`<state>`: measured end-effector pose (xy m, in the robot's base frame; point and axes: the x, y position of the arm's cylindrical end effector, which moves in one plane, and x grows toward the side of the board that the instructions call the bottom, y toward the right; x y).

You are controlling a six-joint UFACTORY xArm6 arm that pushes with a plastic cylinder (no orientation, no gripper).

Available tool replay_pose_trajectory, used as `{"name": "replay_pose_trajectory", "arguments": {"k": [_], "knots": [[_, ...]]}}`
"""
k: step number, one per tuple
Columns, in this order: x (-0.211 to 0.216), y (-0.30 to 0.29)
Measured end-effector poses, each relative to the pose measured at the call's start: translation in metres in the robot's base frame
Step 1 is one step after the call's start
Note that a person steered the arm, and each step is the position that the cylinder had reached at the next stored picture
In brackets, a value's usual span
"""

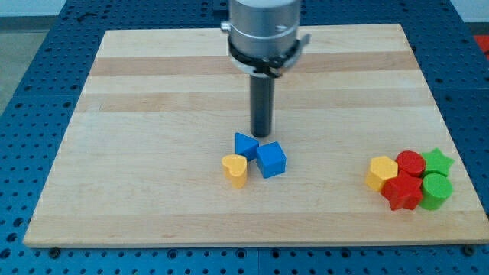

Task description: Move the blue triangle along with the blue cube down and right

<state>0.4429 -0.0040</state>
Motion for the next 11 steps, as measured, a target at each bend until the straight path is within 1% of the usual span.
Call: {"name": "replay_pose_trajectory", "arguments": {"k": [1,2,3,4,5,6,8,10,11], "knots": [[-0.029,-0.045],[-0.032,-0.066],[0.011,-0.064],[0.025,-0.047],[0.026,-0.021],[0.026,-0.009],[0.066,0.030],[0.083,0.032],[0.083,0.005]]}}
